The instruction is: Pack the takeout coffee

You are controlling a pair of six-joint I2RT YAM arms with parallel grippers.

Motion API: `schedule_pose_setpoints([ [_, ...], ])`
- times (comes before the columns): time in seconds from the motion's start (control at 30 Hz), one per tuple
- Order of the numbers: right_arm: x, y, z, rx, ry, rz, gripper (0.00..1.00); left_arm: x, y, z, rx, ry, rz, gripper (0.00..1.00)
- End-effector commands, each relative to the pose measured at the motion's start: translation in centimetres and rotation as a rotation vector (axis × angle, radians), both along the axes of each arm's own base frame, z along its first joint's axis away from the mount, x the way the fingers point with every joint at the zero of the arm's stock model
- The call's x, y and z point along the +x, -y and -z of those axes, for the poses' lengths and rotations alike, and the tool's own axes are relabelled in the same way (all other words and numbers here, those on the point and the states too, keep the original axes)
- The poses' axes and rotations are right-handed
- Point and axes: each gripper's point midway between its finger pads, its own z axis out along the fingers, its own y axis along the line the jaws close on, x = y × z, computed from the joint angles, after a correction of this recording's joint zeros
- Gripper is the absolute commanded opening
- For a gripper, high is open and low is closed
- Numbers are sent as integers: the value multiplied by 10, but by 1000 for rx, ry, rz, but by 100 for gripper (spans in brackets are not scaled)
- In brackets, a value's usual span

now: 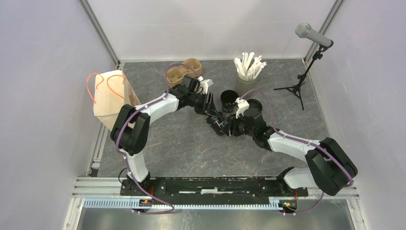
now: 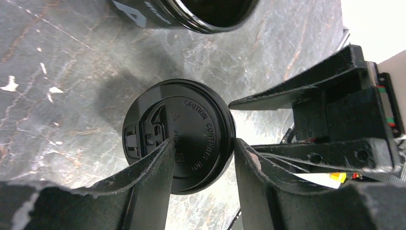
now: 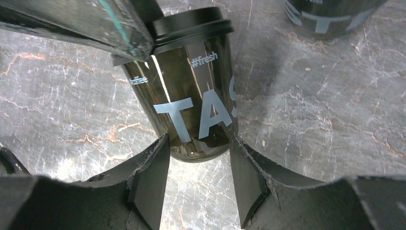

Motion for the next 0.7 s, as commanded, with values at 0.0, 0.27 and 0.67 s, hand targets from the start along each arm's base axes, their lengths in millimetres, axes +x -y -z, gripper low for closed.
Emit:
schedule_pose_setpoints([
  [0.0,-5,16,10,-57,27,19,54,-17,12,-35,-104,20,37,55],
  [0.27,-17,26,21,-67,18,31,54,-41,29,-54,-162,28,69,55],
  [0.67,-23,36,22,-85,19,45,56,-46,48,-56,-134,64,50,54],
])
